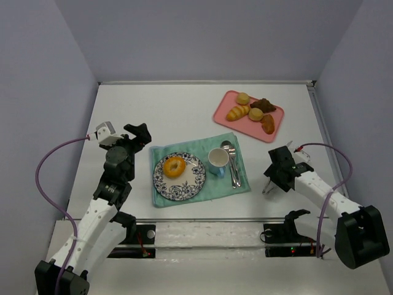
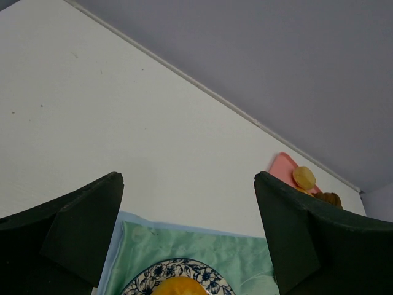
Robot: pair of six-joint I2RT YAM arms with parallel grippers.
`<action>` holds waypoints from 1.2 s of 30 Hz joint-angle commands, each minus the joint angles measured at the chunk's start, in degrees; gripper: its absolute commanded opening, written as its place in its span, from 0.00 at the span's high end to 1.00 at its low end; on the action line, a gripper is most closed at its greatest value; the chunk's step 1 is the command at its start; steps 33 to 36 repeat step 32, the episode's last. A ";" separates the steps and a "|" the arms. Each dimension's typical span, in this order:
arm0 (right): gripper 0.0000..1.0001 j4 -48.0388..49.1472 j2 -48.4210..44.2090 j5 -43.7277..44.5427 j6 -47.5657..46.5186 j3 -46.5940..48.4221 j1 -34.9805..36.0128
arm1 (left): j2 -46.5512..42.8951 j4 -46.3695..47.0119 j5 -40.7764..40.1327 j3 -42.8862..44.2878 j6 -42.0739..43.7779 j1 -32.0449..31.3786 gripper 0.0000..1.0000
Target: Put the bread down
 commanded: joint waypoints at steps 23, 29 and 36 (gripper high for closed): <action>0.00 -11.01 -16.83 18.57 -6.95 20.08 -0.29 | -1.83 1.39 -3.02 0.05 -0.35 -0.05 0.01; 0.00 -7.85 -19.91 22.44 -8.44 19.90 -0.29 | -2.19 2.27 -1.08 -0.22 0.18 -0.05 0.01; 0.00 -6.70 -21.31 22.18 -9.49 19.02 -0.29 | -2.36 1.48 -2.13 -0.04 -0.17 -0.05 0.01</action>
